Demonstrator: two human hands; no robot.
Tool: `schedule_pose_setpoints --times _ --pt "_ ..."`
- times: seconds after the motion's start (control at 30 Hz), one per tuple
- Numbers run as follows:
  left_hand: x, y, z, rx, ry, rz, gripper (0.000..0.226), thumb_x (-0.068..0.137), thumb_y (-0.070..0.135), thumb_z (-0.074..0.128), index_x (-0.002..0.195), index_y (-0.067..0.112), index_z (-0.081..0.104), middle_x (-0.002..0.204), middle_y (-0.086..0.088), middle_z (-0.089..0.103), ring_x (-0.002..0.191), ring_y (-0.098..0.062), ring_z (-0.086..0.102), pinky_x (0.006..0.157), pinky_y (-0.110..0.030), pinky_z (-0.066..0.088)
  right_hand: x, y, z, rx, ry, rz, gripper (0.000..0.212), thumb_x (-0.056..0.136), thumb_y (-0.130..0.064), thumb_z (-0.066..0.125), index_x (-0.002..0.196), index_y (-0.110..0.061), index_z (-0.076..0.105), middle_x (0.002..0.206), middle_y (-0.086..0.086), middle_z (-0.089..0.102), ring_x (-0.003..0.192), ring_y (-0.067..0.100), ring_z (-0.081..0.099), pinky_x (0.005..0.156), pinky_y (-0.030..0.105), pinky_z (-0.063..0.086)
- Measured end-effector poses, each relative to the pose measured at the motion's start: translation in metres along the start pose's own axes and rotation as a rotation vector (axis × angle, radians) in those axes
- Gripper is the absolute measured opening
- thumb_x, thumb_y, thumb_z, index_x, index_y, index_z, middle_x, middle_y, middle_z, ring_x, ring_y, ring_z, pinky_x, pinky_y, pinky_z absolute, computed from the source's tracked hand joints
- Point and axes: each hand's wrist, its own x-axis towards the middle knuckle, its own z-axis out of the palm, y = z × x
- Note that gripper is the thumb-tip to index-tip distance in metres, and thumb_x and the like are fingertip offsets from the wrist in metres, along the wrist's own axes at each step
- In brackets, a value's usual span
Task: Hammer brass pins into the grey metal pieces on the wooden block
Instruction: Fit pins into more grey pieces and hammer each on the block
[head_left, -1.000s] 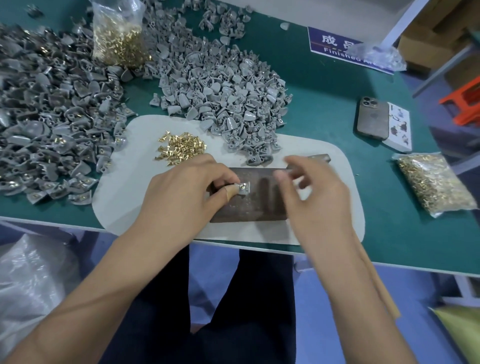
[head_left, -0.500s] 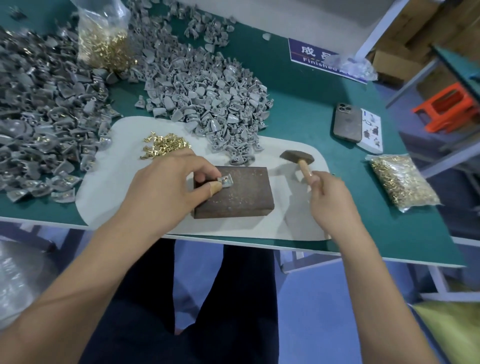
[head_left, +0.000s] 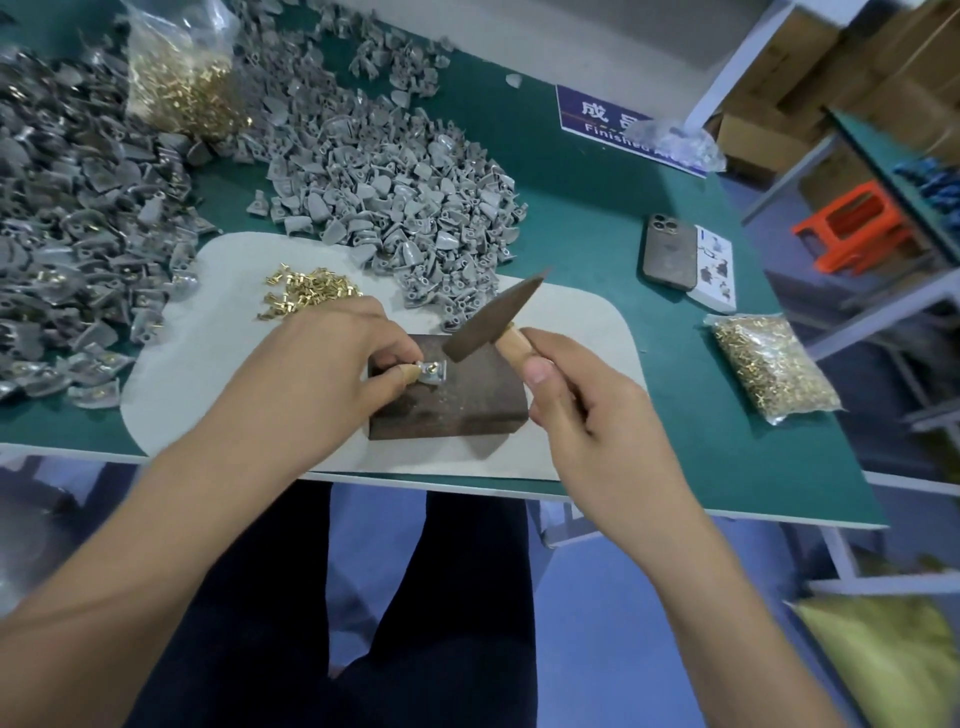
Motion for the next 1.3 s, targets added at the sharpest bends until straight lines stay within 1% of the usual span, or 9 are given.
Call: schedule_pose_setpoints --times 0.13,0.3,0.5,0.63,0.73,0.83,0.97,1.13,1.3 --pt "0.0 -0.001 -0.001 0.018 0.007 0.032 0.004 0.087 0.023 0.075 0.089 0.026 0.077 0.077 0.01 0.058 0.079 -0.014 0.056 0.072 -0.038 0.048 -0.004 -0.001 0.013 -0.083 0.026 0.009 0.033 0.107 -0.05 0.039 0.135 -0.046 0.056 0.076 -0.025 0.058 0.071 0.012 0.052 0.069 0.037 0.05" --pt "0.002 -0.001 -0.002 0.011 -0.014 0.018 0.002 0.087 0.027 0.075 0.089 0.028 0.077 0.08 0.01 0.06 0.083 -0.014 0.058 0.074 -0.04 0.049 -0.005 -0.002 0.011 -0.034 0.218 -0.033 0.034 0.106 -0.053 0.037 0.132 -0.045 0.057 0.084 -0.033 0.06 0.075 0.004 0.058 0.067 0.015 0.043" --pt "0.002 -0.005 -0.002 0.024 -0.01 0.034 0.007 0.086 0.025 0.077 0.092 0.028 0.078 0.079 0.01 0.06 0.083 -0.015 0.057 0.074 -0.039 0.049 -0.003 -0.004 0.018 -0.251 0.117 0.0 0.031 0.102 -0.059 0.035 0.132 -0.059 0.045 0.07 -0.023 0.058 0.064 0.011 0.05 0.064 0.035 0.05" --pt "0.002 -0.006 -0.001 0.024 -0.002 0.05 0.005 0.086 0.026 0.077 0.09 0.028 0.078 0.077 0.01 0.059 0.084 -0.015 0.056 0.074 -0.041 0.05 -0.005 -0.005 0.02 -0.16 0.153 0.004 0.037 0.104 -0.055 0.036 0.137 -0.048 0.052 0.074 -0.023 0.056 0.064 0.007 0.047 0.064 0.033 0.049" --pt "0.003 -0.006 -0.001 0.037 0.001 0.06 0.004 0.085 0.026 0.078 0.09 0.027 0.078 0.077 0.01 0.06 0.085 -0.016 0.055 0.075 -0.041 0.05 -0.008 -0.003 0.022 -0.246 0.091 0.015 0.035 0.102 -0.058 0.035 0.135 -0.056 0.047 0.068 -0.024 0.056 0.064 0.009 0.045 0.066 0.038 0.053" --pt "0.004 -0.005 -0.002 0.026 -0.009 0.051 0.004 0.084 0.029 0.079 0.088 0.029 0.078 0.077 0.012 0.06 0.086 -0.016 0.055 0.075 -0.042 0.05 -0.008 -0.004 0.017 -0.145 0.227 -0.001 0.034 0.103 -0.059 0.036 0.133 -0.054 0.051 0.077 -0.032 0.058 0.066 0.007 0.05 0.065 0.032 0.051" --pt "0.004 -0.007 -0.001 0.032 0.005 0.055 0.006 0.084 0.025 0.079 0.09 0.027 0.078 0.077 0.011 0.061 0.086 -0.017 0.056 0.076 -0.042 0.05 -0.006 -0.008 0.021 -0.258 0.101 -0.002 0.035 0.103 -0.056 0.035 0.136 -0.054 0.046 0.067 -0.021 0.057 0.062 0.011 0.049 0.062 0.033 0.047" --pt "0.003 -0.008 0.0 0.025 0.003 0.049 0.006 0.084 0.028 0.08 0.09 0.028 0.078 0.077 0.014 0.059 0.083 -0.011 0.055 0.074 -0.039 0.05 -0.006 -0.011 0.019 -0.163 0.208 0.018 0.036 0.105 -0.051 0.038 0.137 -0.046 0.053 0.075 -0.02 0.06 0.063 0.012 0.051 0.06 0.034 0.046" --pt "0.004 -0.012 0.0 0.02 -0.004 0.049 0.005 0.084 0.031 0.079 0.089 0.032 0.078 0.074 0.016 0.058 0.077 -0.002 0.047 0.068 -0.031 0.039 -0.012 -0.011 0.017 -0.205 0.135 0.041 0.034 0.099 -0.06 0.04 0.131 -0.065 0.048 0.086 -0.029 0.067 0.075 0.005 0.061 0.07 0.032 0.053"
